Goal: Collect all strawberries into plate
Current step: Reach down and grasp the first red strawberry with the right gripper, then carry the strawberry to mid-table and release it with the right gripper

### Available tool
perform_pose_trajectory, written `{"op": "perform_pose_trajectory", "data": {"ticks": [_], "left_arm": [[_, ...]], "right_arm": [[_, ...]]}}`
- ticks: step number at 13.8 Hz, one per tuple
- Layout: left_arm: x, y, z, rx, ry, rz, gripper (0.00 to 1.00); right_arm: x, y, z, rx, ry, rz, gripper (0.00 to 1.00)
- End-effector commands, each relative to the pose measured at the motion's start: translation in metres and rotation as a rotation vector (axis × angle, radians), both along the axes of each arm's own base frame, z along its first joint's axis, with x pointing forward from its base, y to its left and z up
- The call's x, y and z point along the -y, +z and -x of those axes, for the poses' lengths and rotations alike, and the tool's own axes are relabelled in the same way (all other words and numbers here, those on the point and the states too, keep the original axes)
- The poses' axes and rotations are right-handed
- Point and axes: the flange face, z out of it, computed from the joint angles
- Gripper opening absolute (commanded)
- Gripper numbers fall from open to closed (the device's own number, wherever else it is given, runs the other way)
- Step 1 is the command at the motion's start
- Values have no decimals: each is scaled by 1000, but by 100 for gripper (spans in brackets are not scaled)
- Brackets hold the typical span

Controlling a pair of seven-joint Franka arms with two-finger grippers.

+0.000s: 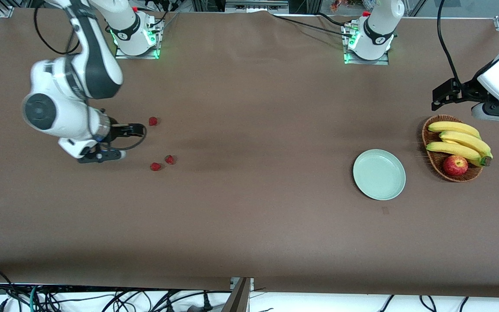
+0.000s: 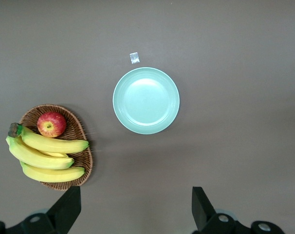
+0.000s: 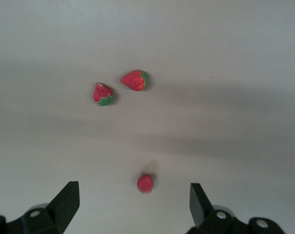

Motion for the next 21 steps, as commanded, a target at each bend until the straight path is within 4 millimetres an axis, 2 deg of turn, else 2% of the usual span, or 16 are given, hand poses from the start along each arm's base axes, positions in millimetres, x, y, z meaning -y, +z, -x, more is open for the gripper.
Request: {"op": "perform_pose_trajectory", "data": {"ticks": [1, 3, 7, 10, 11, 13, 15, 19, 20, 21], "left_arm": [[1, 3, 7, 2, 4, 6, 100], [2, 3, 7, 0, 3, 6, 100], [2, 3, 8, -1, 1, 6, 100], [4, 3, 8, -1, -4, 6, 100], [4, 3, 8, -1, -4, 6, 100], [3, 3, 8, -1, -2, 5, 100], [3, 3, 7, 0, -2, 5, 100], [4, 3, 7, 0, -2, 6, 100], [4, 3, 8, -1, -4, 6, 100], [3, 3, 8, -1, -2, 5, 100]], "right_arm": [[-4, -50, 55, 36, -29, -29, 100], [3, -78, 82, 21, -38, -17, 100], [15, -112, 117, 33, -49, -1, 98], [20, -125, 130, 32, -52, 6, 86], [21, -131, 132, 38, -54, 9, 80], [21, -134, 132, 39, -54, 10, 73], [21, -134, 132, 39, -54, 9, 56], [8, -135, 135, 27, -90, -22, 13], [5, -131, 134, 30, -88, -26, 4], [2, -124, 129, 39, -99, -30, 3]]}}
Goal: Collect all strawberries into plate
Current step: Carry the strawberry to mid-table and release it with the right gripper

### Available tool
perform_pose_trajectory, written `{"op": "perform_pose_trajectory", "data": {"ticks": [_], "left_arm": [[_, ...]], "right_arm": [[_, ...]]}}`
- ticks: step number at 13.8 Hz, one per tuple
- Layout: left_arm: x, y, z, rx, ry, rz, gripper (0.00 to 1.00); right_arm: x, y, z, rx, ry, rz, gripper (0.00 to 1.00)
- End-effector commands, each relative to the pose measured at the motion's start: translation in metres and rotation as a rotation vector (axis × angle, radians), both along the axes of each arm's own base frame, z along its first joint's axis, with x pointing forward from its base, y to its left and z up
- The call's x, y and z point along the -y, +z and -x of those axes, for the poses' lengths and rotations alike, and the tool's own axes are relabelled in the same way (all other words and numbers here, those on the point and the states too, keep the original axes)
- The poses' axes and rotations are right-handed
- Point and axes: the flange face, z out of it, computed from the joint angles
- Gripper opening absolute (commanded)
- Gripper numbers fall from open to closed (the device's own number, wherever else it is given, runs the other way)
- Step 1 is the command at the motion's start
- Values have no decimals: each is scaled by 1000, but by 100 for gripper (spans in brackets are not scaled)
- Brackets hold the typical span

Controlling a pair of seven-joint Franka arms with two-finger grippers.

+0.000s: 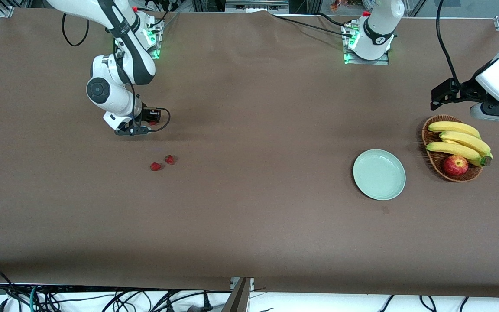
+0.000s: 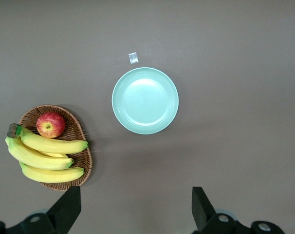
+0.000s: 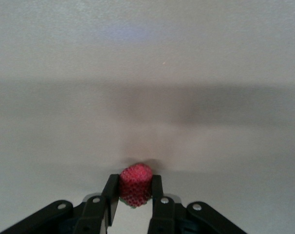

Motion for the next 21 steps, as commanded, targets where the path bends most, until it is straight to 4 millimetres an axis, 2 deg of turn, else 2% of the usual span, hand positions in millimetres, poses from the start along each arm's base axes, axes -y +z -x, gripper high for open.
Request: {"op": "perform_pose_trajectory", "data": {"ticks": [1, 4, 6, 7, 10, 12, 14, 16, 19, 20, 21], "left_arm": [[1, 3, 7, 0, 3, 6, 100], [1, 3, 7, -1, 3, 6, 100], [1, 3, 7, -1, 3, 6, 100], [1, 3, 7, -1, 3, 5, 100], [1, 3, 7, -1, 3, 6, 100], [1, 3, 7, -1, 3, 5, 100], [1, 3, 7, -1, 3, 6, 100], [1, 3, 7, -1, 3, 6, 100], [1, 3, 8, -3, 3, 6, 100], [1, 3, 8, -3, 3, 6, 100], [0, 3, 8, -3, 3, 6, 100]], "right_arm": [[-19, 24, -7, 27, -42, -24, 3], [-101, 82, -44, 26, -147, -56, 4], [-154, 109, -58, 21, -228, -91, 5], [-188, 122, -61, 21, -269, -118, 5], [-279, 141, -68, 22, -384, -173, 6], [-324, 149, -81, 25, -467, -219, 6], [-387, 138, -72, 23, -539, -264, 6], [-438, 122, -56, 48, -596, -324, 9], [-491, 79, -16, 116, -647, -394, 16], [-508, 64, 0, 136, -658, -418, 21], [-521, 51, 15, 163, -671, -429, 33]]}}
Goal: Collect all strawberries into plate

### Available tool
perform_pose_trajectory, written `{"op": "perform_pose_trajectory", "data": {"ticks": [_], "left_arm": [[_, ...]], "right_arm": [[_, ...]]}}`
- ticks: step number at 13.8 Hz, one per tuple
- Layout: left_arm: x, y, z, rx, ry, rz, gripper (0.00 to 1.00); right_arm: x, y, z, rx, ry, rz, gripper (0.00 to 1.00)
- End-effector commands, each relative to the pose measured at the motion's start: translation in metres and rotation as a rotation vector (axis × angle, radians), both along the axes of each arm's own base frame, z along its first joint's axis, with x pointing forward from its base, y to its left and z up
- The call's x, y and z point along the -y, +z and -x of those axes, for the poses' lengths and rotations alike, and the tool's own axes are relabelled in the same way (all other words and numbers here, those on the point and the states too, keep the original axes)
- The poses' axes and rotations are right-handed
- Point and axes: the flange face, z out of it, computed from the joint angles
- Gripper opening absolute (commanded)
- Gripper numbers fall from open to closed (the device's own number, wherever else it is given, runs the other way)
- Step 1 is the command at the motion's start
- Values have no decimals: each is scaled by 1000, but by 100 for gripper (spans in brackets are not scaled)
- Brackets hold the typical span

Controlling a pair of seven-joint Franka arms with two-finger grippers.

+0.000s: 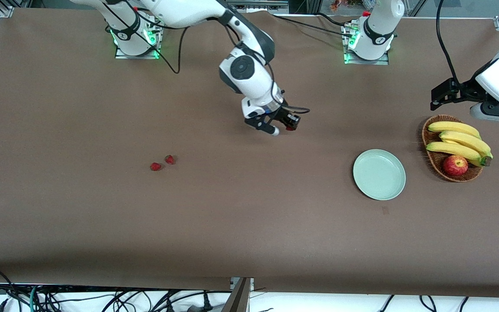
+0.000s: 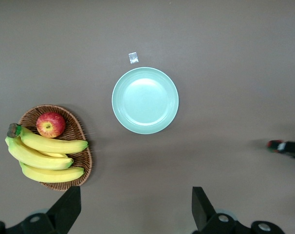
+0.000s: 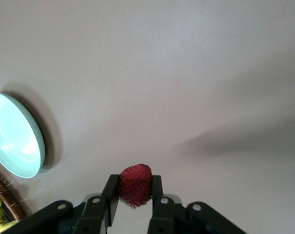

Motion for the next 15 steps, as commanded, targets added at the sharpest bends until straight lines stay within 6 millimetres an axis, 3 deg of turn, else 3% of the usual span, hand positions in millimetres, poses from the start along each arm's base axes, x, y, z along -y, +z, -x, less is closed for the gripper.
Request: {"op": "perform_pose_trajectory", "data": {"ticks": [1, 2, 4, 6, 8, 11, 13, 15], "left_arm": [[0, 3, 8, -2, 1, 6, 100], [0, 3, 8, -2, 1, 6, 100], [0, 3, 7, -1, 1, 6, 100], [0, 2, 7, -2, 1, 7, 100], [-1, 2, 7, -4, -3, 7, 100], [11, -12, 2, -32, -25, 8, 100], [27, -38, 1, -139, -57, 8, 100], [43, -80, -9, -226, -91, 17, 100]], "right_arm": [[-39, -28, 27, 75, -52, -19, 45], [-48, -32, 38, 82, -70, -16, 67], [-51, -26, 43, 88, -76, -14, 81], [-43, -21, 32, 92, -69, 21, 85], [-18, -8, 0, 91, -46, 141, 86], [47, 23, -63, 31, 75, 296, 86], [106, 38, -106, -22, 186, 376, 86], [172, 41, -146, -75, 300, 431, 86]]}}
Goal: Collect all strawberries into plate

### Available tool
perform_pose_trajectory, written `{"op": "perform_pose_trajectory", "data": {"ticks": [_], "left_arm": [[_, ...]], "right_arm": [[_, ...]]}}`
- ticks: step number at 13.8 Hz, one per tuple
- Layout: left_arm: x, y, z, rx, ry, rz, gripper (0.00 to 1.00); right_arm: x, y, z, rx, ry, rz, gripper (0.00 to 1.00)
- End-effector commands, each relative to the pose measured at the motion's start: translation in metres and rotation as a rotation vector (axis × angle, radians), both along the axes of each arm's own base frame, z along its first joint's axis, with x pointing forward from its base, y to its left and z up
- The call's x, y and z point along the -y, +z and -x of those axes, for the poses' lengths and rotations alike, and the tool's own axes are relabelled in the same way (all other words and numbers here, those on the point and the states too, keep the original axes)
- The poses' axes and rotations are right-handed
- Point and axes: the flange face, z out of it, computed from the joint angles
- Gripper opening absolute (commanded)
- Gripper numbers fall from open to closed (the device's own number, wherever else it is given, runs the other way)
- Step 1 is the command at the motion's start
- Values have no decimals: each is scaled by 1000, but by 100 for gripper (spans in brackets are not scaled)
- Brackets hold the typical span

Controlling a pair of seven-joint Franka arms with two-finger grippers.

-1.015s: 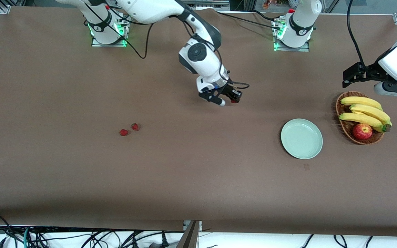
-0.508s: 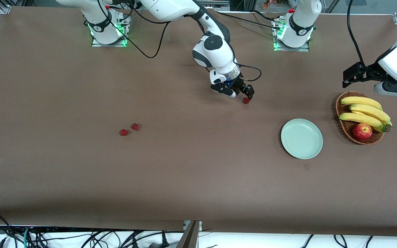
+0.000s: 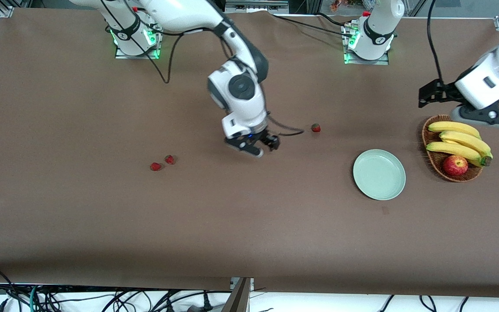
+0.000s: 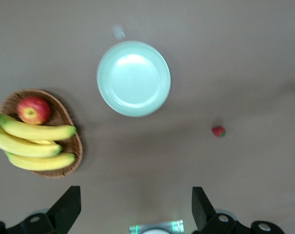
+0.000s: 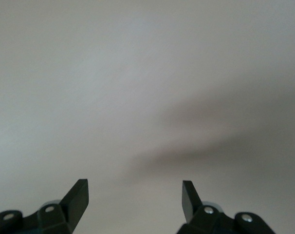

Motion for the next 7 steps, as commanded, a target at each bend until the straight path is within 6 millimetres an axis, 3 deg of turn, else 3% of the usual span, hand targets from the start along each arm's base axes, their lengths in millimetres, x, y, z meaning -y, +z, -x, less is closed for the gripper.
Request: {"op": "perform_pose_trajectory", "data": {"ticks": [1, 3, 5, 7], "left_arm": [[18, -63, -19, -128, -36, 23, 100], [45, -102, -30, -156, -63, 31, 100], [76, -148, -32, -146, -3, 12, 100], [114, -196, -17, -100, 54, -13, 100]], "right_arm": [[81, 2, -40, -86, 142, 55, 86], [146, -15, -67, -103, 215, 106, 85], [198, -41, -75, -133, 287, 138, 85], [230, -60, -74, -159, 302, 139, 85]]}}
